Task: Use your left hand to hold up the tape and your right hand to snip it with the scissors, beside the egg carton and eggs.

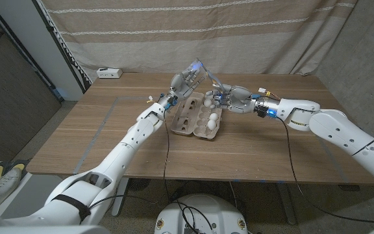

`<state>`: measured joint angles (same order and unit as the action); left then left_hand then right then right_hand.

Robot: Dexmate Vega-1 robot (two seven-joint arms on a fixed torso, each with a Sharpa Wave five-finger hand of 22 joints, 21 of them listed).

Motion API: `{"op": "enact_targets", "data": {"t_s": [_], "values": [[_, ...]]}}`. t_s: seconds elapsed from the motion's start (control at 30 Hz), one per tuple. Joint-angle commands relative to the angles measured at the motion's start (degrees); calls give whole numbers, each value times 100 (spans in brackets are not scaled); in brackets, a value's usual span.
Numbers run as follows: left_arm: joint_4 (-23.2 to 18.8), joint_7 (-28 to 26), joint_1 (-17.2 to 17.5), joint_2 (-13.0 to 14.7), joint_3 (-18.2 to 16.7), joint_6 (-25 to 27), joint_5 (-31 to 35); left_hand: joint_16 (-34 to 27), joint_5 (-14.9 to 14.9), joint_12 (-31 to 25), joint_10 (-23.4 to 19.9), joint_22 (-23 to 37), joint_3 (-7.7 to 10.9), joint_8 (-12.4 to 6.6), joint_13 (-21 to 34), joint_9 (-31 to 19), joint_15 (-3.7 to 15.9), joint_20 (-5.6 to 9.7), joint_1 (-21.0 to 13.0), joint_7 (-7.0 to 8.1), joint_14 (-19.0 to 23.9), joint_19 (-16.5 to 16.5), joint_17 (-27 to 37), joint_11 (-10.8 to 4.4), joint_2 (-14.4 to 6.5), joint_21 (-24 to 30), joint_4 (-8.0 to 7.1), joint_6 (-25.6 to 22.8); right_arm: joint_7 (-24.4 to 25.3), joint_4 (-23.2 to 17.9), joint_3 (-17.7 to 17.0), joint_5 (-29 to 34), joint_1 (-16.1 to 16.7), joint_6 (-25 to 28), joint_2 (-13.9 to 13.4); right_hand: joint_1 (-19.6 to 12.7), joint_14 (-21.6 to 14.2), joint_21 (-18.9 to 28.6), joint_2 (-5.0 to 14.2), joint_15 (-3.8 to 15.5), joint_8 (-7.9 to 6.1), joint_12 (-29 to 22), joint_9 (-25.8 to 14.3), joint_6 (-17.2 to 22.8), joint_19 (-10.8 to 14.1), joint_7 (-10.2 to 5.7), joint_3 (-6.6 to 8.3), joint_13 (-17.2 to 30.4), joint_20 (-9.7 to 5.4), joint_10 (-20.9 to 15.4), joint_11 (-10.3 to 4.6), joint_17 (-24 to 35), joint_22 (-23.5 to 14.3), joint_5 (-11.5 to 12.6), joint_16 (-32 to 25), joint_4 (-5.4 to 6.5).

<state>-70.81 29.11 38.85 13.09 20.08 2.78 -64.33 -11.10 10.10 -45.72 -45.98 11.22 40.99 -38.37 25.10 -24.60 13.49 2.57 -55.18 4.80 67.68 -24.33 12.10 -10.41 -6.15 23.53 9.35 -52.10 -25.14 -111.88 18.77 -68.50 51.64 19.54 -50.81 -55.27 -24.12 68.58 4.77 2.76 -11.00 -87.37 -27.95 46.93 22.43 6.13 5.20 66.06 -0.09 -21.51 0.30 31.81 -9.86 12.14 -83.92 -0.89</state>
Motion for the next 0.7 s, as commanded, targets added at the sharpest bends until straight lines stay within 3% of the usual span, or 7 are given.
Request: {"op": "enact_targets", "data": {"t_s": [0.03,0.3,0.7], "values": [[17,26,7,68,-14,-64,-20,-16,37,-493,-162,3,41,-31,2000,-10,1,795,-42,-48,-10,27,20,-132,-23,40,-2,-58,139,-120,-109,-25,179,-138,-4,-6,17,-32,14,782,-20,37,15,-180,42,146,-23,-59,0,-210,-204,-1,-21,58,6,-37],[15,-1,36,55,-40,-183,-4,-19,37,-502,-167,3,46,-36,1999,2,2,794,-44,-18,-8,29,20,-132,-22,44,-3,-61,138,-144,-216,-99,270,-183,-61,-22,3,-70,60,794,-34,-14,69,-174,94,141,-48,-6,-80,-202,-219,2,-25,85,16,-87],[-44,-93,108,111,-86,-266,3,-18,36,-504,-164,3,52,-46,1981,13,2,795,-46,-23,-13,32,19,-132,-17,53,-4,-53,202,-85,-279,-149,258,-172,-69,-6,-16,-140,92,807,-42,4,141,-187,102,132,-100,-36,-58,-188,-216,26,-27,110,65,-132]]}}
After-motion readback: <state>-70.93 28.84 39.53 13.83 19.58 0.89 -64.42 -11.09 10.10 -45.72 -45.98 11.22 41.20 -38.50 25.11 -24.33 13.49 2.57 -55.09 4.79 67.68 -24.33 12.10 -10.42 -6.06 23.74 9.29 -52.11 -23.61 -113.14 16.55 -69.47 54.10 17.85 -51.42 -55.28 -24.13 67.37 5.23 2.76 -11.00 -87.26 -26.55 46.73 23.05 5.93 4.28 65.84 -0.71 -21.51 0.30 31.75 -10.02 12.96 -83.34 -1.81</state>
